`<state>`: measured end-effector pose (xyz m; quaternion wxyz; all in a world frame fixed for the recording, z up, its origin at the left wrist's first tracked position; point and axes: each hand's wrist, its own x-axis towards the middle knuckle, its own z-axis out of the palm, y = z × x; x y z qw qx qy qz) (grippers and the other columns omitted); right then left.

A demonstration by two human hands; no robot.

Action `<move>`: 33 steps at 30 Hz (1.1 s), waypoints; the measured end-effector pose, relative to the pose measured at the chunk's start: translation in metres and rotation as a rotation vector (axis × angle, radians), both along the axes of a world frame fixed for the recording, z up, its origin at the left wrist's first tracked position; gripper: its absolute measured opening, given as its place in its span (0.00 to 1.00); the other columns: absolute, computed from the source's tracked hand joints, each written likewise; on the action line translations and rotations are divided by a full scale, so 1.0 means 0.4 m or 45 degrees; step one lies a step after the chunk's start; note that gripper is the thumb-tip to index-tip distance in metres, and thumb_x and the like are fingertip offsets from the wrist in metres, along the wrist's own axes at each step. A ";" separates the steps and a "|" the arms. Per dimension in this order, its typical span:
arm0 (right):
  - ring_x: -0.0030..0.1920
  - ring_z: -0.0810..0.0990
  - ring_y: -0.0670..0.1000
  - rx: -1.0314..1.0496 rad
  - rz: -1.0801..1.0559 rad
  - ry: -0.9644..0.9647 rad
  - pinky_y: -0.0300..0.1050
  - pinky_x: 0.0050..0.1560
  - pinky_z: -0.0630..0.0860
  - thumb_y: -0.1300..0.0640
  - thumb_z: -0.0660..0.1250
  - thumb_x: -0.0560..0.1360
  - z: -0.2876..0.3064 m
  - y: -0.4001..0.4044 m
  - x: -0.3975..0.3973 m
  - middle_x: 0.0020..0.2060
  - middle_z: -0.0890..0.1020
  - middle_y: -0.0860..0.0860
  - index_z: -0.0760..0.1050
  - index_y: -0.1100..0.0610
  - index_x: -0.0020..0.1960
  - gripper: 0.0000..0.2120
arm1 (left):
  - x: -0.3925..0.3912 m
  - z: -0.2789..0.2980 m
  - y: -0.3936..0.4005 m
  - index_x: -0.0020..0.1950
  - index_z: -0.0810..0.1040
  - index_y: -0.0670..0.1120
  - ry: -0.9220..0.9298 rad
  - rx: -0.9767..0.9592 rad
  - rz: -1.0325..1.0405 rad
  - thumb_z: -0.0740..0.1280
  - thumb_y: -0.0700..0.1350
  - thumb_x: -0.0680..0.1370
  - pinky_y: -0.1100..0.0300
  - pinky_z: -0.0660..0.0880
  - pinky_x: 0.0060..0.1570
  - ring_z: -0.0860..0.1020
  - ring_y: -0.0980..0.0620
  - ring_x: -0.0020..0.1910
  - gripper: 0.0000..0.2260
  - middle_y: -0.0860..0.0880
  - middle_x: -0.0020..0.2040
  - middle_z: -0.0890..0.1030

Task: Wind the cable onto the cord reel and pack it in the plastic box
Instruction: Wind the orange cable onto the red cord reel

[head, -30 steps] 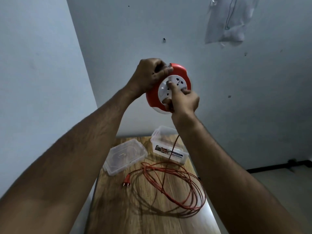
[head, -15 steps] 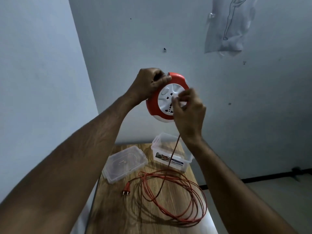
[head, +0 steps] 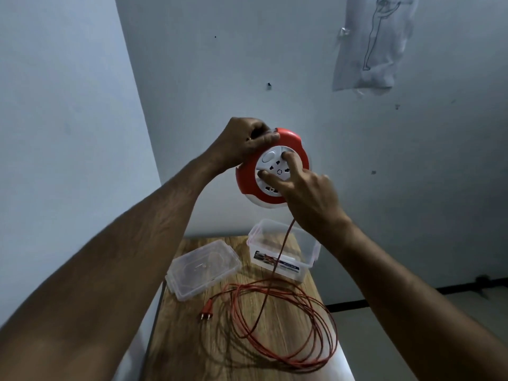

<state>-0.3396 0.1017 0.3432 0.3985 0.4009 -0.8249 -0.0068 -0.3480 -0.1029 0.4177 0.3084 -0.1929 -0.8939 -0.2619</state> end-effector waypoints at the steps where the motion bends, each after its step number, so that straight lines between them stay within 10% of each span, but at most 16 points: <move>1: 0.40 0.85 0.65 -0.002 0.009 0.045 0.54 0.33 0.84 0.59 0.74 0.75 0.005 0.001 -0.004 0.65 0.74 0.69 0.72 0.50 0.73 0.28 | 0.000 -0.001 0.002 0.56 0.84 0.39 -0.003 0.005 -0.010 0.68 0.54 0.81 0.66 0.76 0.43 0.83 0.50 0.45 0.18 0.43 0.48 0.86; 7: 0.36 0.84 0.62 -0.476 0.056 -0.089 0.51 0.38 0.83 0.47 0.73 0.71 0.023 -0.019 -0.013 0.47 0.85 0.63 0.78 0.55 0.68 0.27 | -0.004 0.003 0.024 0.55 0.84 0.40 0.050 0.001 0.007 0.68 0.56 0.81 0.69 0.74 0.43 0.82 0.52 0.43 0.19 0.45 0.48 0.85; 14: 0.48 0.83 0.46 -1.412 0.034 -0.655 0.29 0.44 0.78 0.41 0.80 0.67 0.037 -0.076 0.029 0.55 0.85 0.51 0.80 0.54 0.62 0.29 | -0.001 0.004 0.043 0.55 0.84 0.39 0.126 0.063 0.029 0.68 0.55 0.81 0.73 0.75 0.41 0.82 0.53 0.42 0.18 0.45 0.48 0.86; 18: 0.50 0.85 0.50 -1.944 0.014 -1.218 0.48 0.45 0.86 0.44 0.81 0.67 0.035 -0.111 0.042 0.55 0.83 0.52 0.76 0.54 0.60 0.27 | 0.000 0.003 0.044 0.54 0.84 0.39 0.132 0.035 0.027 0.69 0.56 0.80 0.63 0.78 0.44 0.83 0.50 0.44 0.19 0.44 0.48 0.86; 26: 0.36 0.86 0.56 -2.866 0.488 -2.271 0.47 0.33 0.84 0.56 0.75 0.76 0.094 -0.109 0.085 0.43 0.84 0.64 0.72 0.64 0.58 0.19 | -0.008 -0.021 0.043 0.55 0.84 0.39 0.093 0.013 0.040 0.69 0.55 0.81 0.57 0.81 0.45 0.83 0.50 0.44 0.18 0.44 0.48 0.86; 29: 0.35 0.87 0.54 -2.481 0.360 -1.976 0.46 0.32 0.83 0.56 0.71 0.79 0.077 -0.096 0.098 0.41 0.86 0.62 0.73 0.61 0.53 0.10 | -0.005 -0.013 0.031 0.55 0.84 0.39 0.101 0.048 0.047 0.69 0.54 0.81 0.63 0.79 0.43 0.83 0.51 0.43 0.18 0.44 0.48 0.86; 33: 0.39 0.86 0.51 -1.237 0.262 -0.450 0.49 0.36 0.85 0.59 0.70 0.79 0.007 -0.062 0.063 0.51 0.85 0.55 0.78 0.58 0.54 0.05 | -0.001 -0.005 0.012 0.55 0.84 0.40 0.078 0.053 0.044 0.69 0.54 0.81 0.74 0.75 0.40 0.82 0.55 0.41 0.17 0.45 0.48 0.86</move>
